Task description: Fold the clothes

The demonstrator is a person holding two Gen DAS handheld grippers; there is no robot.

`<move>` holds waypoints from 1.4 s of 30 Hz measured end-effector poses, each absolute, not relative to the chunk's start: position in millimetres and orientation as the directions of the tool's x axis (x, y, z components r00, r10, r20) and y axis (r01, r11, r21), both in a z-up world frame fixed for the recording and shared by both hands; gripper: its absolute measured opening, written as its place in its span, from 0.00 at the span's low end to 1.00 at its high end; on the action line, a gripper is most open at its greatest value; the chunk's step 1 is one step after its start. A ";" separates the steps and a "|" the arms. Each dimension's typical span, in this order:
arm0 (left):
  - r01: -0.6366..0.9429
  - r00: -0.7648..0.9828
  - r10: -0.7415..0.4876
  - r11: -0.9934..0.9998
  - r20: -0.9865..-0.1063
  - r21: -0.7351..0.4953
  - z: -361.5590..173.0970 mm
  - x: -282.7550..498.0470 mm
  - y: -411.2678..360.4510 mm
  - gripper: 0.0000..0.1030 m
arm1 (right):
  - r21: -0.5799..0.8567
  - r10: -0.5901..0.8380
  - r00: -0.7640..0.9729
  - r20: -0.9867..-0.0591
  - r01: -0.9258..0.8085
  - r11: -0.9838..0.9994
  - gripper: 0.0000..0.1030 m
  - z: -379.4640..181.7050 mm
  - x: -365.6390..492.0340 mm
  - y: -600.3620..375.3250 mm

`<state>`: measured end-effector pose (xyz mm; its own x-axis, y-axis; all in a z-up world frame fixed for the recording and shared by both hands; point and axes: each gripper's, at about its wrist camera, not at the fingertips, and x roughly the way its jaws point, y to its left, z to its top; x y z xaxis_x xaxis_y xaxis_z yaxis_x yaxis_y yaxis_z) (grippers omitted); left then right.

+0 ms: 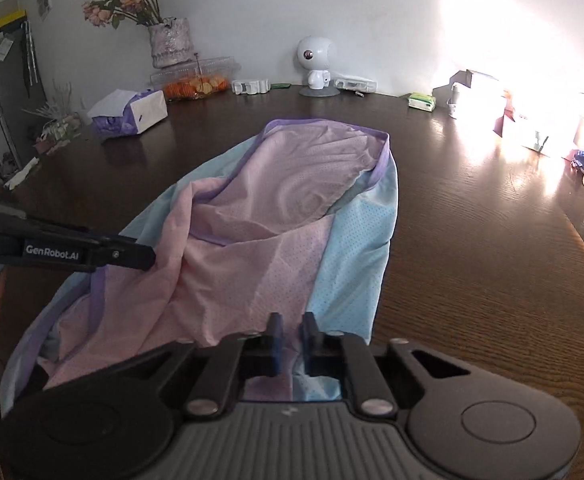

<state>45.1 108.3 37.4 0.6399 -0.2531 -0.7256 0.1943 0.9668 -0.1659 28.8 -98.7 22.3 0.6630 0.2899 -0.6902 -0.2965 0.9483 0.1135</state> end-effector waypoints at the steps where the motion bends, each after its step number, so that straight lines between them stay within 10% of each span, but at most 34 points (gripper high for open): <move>1: 0.184 0.644 -0.256 0.967 -0.721 -0.179 38.6 46.7 110.7 0.05 | 0.122 0.292 0.667 -0.685 -0.290 0.949 0.01 23.0 29.9 -99.5; 6: 0.105 0.674 -0.273 0.955 -0.686 -0.277 48.7 53.3 134.2 0.06 | 0.165 0.303 0.687 -0.660 -0.260 0.951 0.00 26.7 35.5 -103.7; 8: 0.136 0.631 -0.324 0.941 -0.705 -0.310 49.3 57.9 133.0 0.23 | 0.182 0.306 0.695 -0.650 -0.248 0.951 0.06 28.2 37.7 -105.4; 10: 0.163 0.633 -0.331 0.940 -0.700 -0.298 49.2 59.7 123.0 0.60 | 0.200 0.310 0.704 -0.640 -0.237 0.951 0.36 29.7 39.9 -107.1; 12: 0.185 0.639 -0.316 0.948 -0.701 -0.258 47.1 65.1 109.2 0.64 | 0.217 0.312 0.712 -0.629 -0.225 0.950 0.55 31.2 42.1 -108.8; 15: 0.177 0.625 -0.277 0.961 -0.730 -0.212 34.8 83.0 92.4 0.56 | 0.228 0.305 0.707 -0.638 -0.206 0.952 0.52 26.7 51.9 -105.9; 18: 0.158 0.637 -0.221 0.975 -0.739 -0.156 31.4 91.6 88.2 0.04 | 0.226 0.290 0.688 -0.665 -0.185 0.956 0.03 17.3 66.3 -99.2; 30: 0.034 0.734 -0.299 0.913 -0.610 -0.407 67.7 133.1 143.3 0.10 | 0.176 0.199 0.849 -0.489 -0.127 0.976 0.00 78.4 87.7 -110.7; 33: -0.029 0.671 -0.289 0.910 -0.683 -0.413 52.3 137.5 155.3 0.33 | 0.177 0.261 0.780 -0.569 -0.194 0.965 0.18 68.2 98.3 -107.0; 36: 0.096 0.654 -0.357 0.914 -0.667 -0.394 57.7 96.1 158.8 0.44 | 0.153 0.323 0.732 -0.600 -0.291 0.944 0.62 49.0 76.8 -100.9; 38: 0.154 0.654 -0.363 0.923 -0.664 -0.353 59.9 66.7 156.3 0.57 | 0.141 0.305 0.732 -0.610 -0.278 0.950 0.63 36.8 64.2 -101.5; 41: 0.195 0.631 -0.362 0.930 -0.686 -0.312 56.0 36.9 151.1 0.58 | 0.180 0.305 0.691 -0.655 -0.249 0.952 0.40 19.2 65.4 -103.6; 42: 0.201 0.622 -0.369 0.928 -0.691 -0.315 52.7 30.2 149.9 0.58 | 0.186 0.297 0.689 -0.661 -0.233 0.955 0.00 17.2 66.2 -103.8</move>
